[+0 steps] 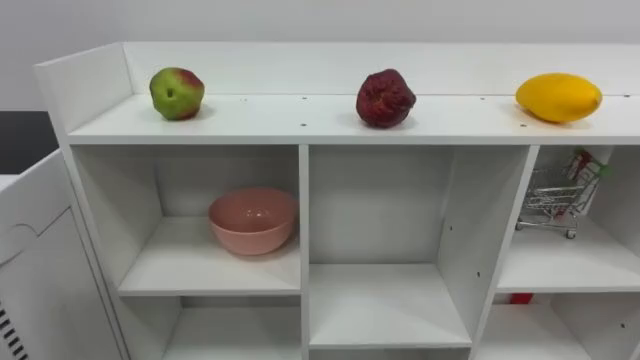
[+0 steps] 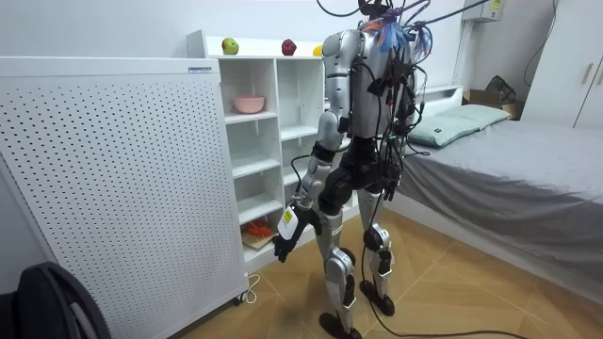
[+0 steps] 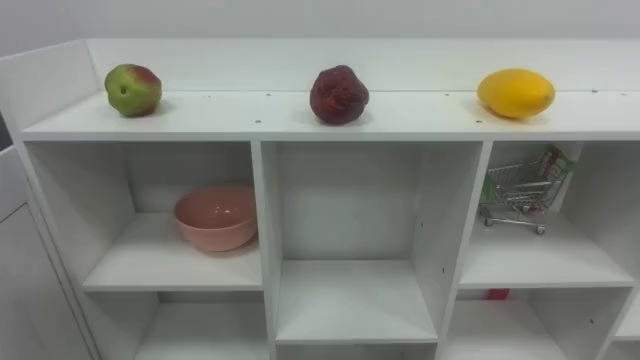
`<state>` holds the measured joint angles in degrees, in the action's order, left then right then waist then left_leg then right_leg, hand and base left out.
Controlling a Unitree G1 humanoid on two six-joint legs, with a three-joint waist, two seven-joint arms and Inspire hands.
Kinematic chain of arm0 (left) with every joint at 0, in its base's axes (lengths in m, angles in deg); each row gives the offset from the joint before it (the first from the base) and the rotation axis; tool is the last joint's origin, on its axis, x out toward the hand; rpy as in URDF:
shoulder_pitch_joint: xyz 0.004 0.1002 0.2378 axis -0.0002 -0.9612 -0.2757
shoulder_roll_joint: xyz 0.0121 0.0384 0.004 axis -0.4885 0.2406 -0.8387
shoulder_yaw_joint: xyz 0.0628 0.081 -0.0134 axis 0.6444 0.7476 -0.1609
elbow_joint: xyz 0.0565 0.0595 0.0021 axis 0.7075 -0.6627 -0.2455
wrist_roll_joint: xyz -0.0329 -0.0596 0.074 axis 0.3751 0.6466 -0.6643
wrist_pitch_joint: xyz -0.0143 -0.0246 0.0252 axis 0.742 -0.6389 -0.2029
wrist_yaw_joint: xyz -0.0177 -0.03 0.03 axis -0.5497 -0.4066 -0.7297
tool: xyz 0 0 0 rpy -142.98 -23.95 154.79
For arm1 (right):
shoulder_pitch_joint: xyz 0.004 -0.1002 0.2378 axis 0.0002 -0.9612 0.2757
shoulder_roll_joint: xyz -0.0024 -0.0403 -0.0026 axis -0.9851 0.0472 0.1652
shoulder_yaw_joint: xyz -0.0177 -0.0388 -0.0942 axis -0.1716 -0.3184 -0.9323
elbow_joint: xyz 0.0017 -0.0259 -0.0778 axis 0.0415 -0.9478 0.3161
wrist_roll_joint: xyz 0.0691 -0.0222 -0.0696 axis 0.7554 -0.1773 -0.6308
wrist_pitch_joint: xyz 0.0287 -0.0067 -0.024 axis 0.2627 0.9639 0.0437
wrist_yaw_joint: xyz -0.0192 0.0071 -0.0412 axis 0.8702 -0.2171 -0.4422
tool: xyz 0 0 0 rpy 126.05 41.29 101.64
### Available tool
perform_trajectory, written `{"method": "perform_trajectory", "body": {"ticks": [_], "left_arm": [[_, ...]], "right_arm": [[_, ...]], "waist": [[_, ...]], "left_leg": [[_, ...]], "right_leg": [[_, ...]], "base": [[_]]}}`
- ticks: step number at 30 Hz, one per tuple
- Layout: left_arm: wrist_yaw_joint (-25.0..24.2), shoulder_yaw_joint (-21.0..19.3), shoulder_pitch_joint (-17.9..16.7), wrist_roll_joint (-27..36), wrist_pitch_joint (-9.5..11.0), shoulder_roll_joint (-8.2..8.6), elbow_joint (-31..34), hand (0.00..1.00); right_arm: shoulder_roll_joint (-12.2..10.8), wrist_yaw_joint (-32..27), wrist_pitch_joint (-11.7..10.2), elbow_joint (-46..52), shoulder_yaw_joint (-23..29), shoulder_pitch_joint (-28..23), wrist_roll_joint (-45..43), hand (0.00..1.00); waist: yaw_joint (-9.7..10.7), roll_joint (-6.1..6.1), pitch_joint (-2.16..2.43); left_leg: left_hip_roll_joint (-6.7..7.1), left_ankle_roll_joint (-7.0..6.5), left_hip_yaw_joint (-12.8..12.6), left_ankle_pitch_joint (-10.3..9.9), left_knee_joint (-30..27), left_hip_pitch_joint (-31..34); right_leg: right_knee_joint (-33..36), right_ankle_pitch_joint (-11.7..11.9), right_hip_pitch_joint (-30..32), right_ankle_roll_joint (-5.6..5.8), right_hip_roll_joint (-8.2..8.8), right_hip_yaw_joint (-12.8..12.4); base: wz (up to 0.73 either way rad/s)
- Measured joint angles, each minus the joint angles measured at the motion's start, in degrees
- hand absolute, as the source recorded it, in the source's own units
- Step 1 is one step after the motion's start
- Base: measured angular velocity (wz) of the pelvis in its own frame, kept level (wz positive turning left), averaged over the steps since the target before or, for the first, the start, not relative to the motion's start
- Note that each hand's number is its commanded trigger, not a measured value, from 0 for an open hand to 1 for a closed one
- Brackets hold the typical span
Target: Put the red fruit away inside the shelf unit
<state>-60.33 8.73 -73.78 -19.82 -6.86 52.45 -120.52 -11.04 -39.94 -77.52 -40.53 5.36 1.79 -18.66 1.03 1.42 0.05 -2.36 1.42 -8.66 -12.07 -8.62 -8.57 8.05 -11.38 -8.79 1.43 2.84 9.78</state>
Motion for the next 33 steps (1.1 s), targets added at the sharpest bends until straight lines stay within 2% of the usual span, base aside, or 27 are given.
{"method": "perform_trajectory", "body": {"ticks": [8,19,23,26,31,33], "left_arm": [[0.02,0.02,0.02,0.10,0.02,0.00,0.00,0.00],[0.36,-0.23,0.20,0.11,0.63,-0.08,0.08,0.00],[1.27,-2.48,0.16,0.11,1.50,0.02,0.25,0.00],[2.43,-2.59,-1.09,0.14,1.80,-0.17,2.03,0.00],[2.85,-5.61,-1.56,0.29,3.29,-0.12,2.34,0.00],[3.28,-6.24,-1.72,1.30,3.98,-0.11,2.20,0.00]], "right_arm": [[0.02,0.09,-0.03,0.00,-0.40,0.04,0.45,0.00],[-0.18,-0.33,0.12,-0.29,0.51,0.04,9.14,0.00],[-0.27,-2.03,0.32,-0.25,4.94,0.10,17.36,0.00],[-0.25,-4.48,0.60,1.52,9.14,0.27,26.13,0.00],[-0.25,-9.54,0.45,12.68,17.47,0.57,35.76,0.00],[-0.22,-13.83,-0.96,18.76,21.24,1.80,37.37,0.00]], "waist": [[-0.09,-0.01,0.09],[0.22,0.10,0.05],[0.21,0.19,0.03],[0.85,0.29,0.02],[1.80,0.57,0.11],[1.92,0.43,0.03]], "left_leg": [[-0.01,0.00,0.00,0.00,-0.08,-0.15],[-0.03,-0.01,0.00,0.00,-0.04,-0.16],[-0.02,-0.01,-0.14,0.00,0.08,-0.52],[0.02,-0.01,-0.29,0.01,0.37,-0.88],[0.01,-0.01,-0.61,0.01,0.43,-0.83],[0.03,-0.01,-0.66,0.01,0.42,-0.87]], "right_leg": [[0.46,0.04,-0.11,0.00,0.01,-0.03],[0.51,0.02,-0.06,0.00,0.00,-0.11],[0.53,0.01,-0.15,0.01,-0.02,-0.29],[0.55,0.01,-0.19,0.02,0.01,-0.45],[0.60,-0.01,-0.06,0.04,-0.06,-0.95],[0.56,-0.02,0.00,0.05,-0.07,-1.09]], "base": [[0.00],[0.00],[-0.02],[-0.04],[-0.05],[-0.02]]}}
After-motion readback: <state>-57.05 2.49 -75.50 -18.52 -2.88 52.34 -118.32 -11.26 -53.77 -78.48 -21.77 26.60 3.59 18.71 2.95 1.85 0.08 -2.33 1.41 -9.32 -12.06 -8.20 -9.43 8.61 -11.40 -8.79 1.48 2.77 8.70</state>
